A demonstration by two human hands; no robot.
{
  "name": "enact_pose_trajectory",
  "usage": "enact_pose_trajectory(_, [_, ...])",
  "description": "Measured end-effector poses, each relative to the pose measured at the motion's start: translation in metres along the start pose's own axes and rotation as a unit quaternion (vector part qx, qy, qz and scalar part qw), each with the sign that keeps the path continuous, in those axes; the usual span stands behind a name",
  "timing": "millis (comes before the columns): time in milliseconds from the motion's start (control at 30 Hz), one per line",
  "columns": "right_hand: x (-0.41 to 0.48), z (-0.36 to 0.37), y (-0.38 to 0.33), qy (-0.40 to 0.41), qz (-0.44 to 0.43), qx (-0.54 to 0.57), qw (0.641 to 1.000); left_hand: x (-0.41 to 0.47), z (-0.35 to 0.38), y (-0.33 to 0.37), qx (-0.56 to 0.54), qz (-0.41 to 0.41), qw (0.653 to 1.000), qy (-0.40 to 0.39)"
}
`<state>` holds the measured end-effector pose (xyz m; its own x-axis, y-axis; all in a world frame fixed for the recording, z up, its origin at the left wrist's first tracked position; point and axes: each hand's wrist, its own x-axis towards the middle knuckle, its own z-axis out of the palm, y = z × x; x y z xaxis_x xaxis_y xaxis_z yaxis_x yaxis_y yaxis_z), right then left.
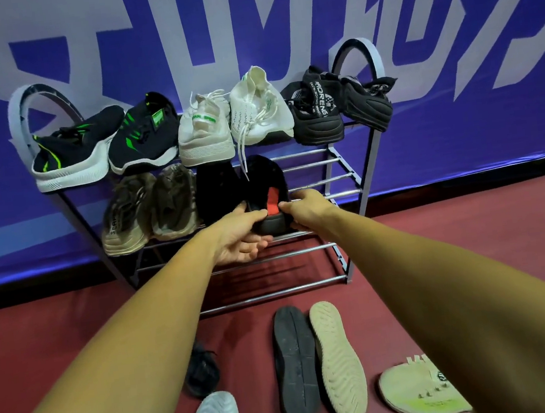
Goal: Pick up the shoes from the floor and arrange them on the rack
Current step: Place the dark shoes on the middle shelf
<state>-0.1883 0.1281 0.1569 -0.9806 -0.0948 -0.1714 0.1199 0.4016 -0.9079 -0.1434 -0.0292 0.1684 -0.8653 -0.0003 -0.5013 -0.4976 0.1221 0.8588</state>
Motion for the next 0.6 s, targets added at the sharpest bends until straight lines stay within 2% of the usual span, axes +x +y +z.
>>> enact_pose_trajectory(200, [0.012, 0.006, 0.004, 0.033, -0.017, -0.015, 0.999, 0.013, 0.004, -0.005, -0.009, 0.022, 1.000, 0.012])
enact_pose_trajectory(367, [0.014, 0.004, 0.006, 0.048, 0.007, -0.047, 0.998, 0.009, 0.005, -0.003, 0.056, 0.051, 0.997, 0.028])
enact_pose_trajectory(600, [-0.022, -0.013, -0.009, -0.013, -0.003, -0.047, 0.999, -0.012, -0.003, -0.015, 0.129, 0.055, 0.990, 0.033])
